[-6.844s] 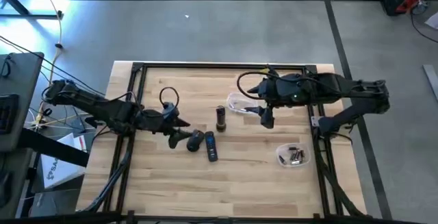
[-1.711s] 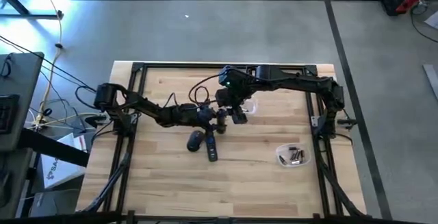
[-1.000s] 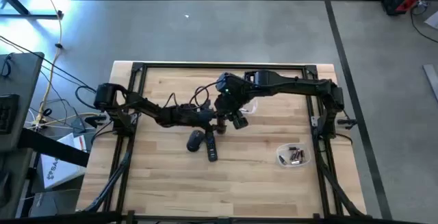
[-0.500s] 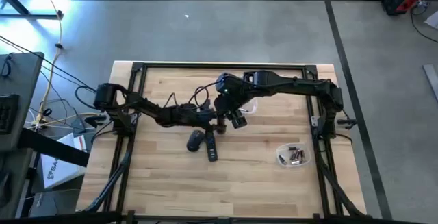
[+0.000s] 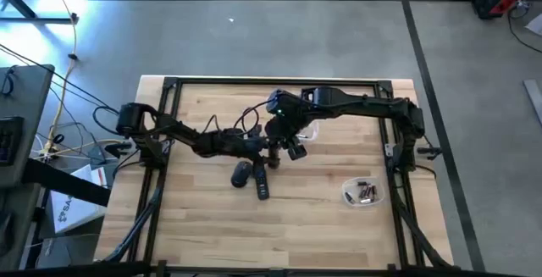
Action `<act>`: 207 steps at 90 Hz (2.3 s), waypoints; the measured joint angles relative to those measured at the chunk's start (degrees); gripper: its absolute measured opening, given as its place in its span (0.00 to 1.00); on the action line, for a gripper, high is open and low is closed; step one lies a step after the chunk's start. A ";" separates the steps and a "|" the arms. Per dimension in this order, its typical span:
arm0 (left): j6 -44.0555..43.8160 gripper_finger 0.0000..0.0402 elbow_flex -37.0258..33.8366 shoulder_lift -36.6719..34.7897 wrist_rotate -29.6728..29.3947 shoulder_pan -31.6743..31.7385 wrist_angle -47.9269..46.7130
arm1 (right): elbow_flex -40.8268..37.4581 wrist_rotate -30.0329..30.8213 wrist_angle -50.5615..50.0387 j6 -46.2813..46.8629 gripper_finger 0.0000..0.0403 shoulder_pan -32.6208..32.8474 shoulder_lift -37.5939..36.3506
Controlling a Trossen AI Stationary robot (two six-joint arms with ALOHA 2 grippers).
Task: Insert battery
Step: Close the flashlight battery compartment
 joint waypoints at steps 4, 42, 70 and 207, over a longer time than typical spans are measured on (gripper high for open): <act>0.27 0.36 0.00 0.00 0.68 0.07 0.03 | 0.00 0.43 -0.13 -0.81 0.32 0.18 0.00; 1.08 0.36 0.00 0.00 2.43 1.52 0.09 | 0.20 4.09 -1.25 -4.49 0.32 2.25 0.68; 2.93 0.36 0.00 0.00 3.56 1.52 0.45 | 0.17 2.46 -1.46 -6.10 0.32 2.19 0.76; 5.22 0.36 0.22 -0.26 11.82 4.95 0.33 | 0.07 14.04 -0.95 19.09 0.32 4.67 2.33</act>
